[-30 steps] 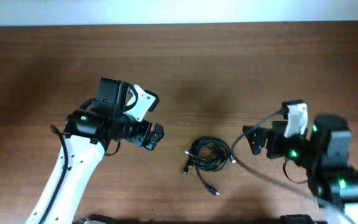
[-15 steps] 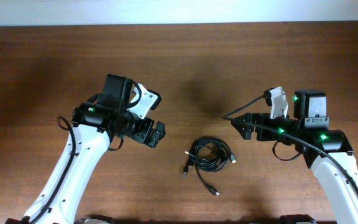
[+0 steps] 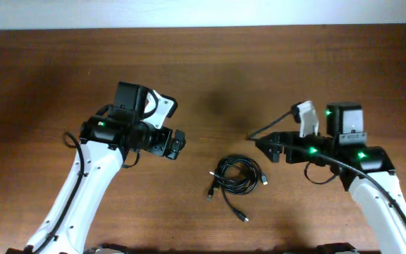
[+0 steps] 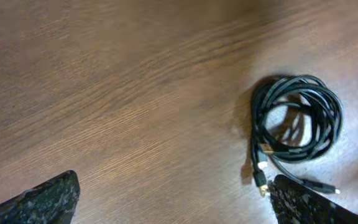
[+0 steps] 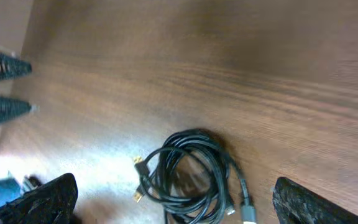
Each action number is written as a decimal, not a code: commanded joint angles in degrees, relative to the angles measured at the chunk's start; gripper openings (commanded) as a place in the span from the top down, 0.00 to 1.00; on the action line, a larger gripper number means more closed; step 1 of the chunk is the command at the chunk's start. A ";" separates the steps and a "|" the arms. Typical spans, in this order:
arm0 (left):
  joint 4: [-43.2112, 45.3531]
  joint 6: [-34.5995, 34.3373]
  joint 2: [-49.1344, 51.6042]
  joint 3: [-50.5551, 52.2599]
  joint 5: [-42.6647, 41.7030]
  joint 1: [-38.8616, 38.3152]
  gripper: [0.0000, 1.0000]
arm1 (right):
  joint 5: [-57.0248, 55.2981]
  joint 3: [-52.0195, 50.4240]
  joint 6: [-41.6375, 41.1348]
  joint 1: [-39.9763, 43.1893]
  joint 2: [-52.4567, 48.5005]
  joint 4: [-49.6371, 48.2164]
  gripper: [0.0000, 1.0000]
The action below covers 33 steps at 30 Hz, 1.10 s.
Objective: Untangle cables
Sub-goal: 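Raise the right arm and lower its gripper onto the cable coil, then grasp the cable coil with both grippers from opposite sides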
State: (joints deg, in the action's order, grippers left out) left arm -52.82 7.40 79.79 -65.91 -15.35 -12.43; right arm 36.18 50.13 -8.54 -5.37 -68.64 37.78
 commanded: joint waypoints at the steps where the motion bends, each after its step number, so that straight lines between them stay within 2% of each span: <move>1: 0.20 -2.23 0.35 -0.87 0.98 3.78 0.01 | -5.79 1.42 1.05 -6.05 -4.50 0.39 0.00; 4: 0.17 -1.33 0.35 -0.87 0.96 4.35 0.01 | -10.14 1.42 1.84 -10.01 -10.93 0.37 0.02; 6: 0.07 -1.33 0.35 -0.87 1.01 4.35 0.01 | -11.45 1.42 4.92 -10.71 -15.98 0.46 0.07; 11: 0.13 -1.29 0.35 -0.87 1.03 4.35 0.01 | -11.50 1.42 16.31 -10.75 -23.69 0.37 0.09; 15: 0.57 -1.31 0.35 -0.87 1.03 4.35 0.01 | -11.63 1.42 17.22 -10.78 -27.06 0.35 0.09; 21: 1.88 -1.36 0.35 -0.87 1.75 4.35 0.01 | -13.62 1.42 17.31 -14.56 -29.20 -0.87 0.26; 25: 2.19 -1.79 0.35 -0.87 1.66 4.35 0.01 | -18.32 1.42 17.09 -19.50 -29.20 -2.78 0.40; 26: 2.19 -1.79 0.35 -0.87 1.66 4.35 0.01 | -19.02 1.42 17.09 -19.98 -29.20 -2.93 0.48; 28: 1.81 -1.81 0.35 -0.87 1.64 4.35 0.01 | -20.00 1.42 16.37 -20.20 -29.18 -3.08 0.88; 29: 1.29 -2.36 0.35 -0.90 1.62 4.35 0.01 | -20.00 1.42 15.65 -19.98 -29.18 -3.04 0.95; 32: 0.04 -3.30 0.35 -0.90 -0.13 4.35 0.01 | -19.50 1.51 15.87 -19.98 -29.09 -4.28 0.96; 33: 0.02 -3.28 0.35 -0.90 -1.62 4.35 0.01 | -17.33 1.99 18.29 -19.96 -28.96 -4.22 0.96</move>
State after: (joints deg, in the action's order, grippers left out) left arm -52.58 5.08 79.79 -65.91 -14.22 -8.16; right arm 17.72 50.92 7.49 -25.23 -97.08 34.00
